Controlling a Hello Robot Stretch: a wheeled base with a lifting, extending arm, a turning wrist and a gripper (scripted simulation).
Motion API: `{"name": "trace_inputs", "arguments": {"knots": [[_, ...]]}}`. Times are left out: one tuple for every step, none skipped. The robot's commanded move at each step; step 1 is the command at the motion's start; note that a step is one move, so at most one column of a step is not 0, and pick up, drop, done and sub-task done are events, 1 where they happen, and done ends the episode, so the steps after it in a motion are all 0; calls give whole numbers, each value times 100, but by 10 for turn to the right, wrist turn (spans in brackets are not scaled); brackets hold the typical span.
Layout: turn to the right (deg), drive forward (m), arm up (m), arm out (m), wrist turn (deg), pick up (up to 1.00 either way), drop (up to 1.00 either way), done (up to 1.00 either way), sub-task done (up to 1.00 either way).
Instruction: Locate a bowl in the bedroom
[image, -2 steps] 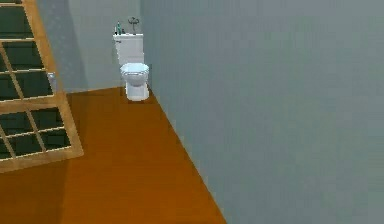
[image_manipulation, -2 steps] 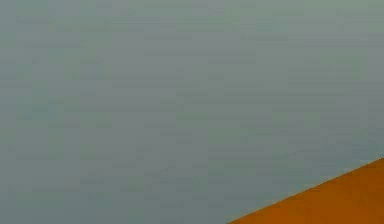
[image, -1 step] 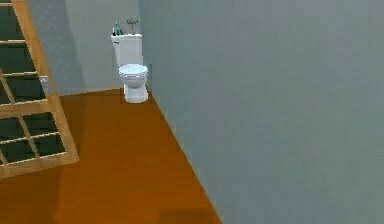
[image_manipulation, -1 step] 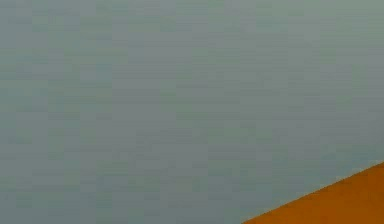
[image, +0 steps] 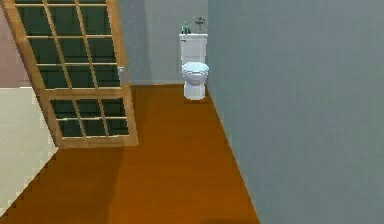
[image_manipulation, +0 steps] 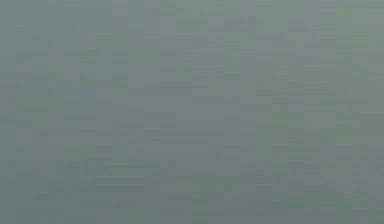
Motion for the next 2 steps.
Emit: {"name": "trace_inputs", "arguments": {"knots": [[0,45,0,0,0,0,0,0,0],[-450,0,0,0,0,0,0,0,0]]}}
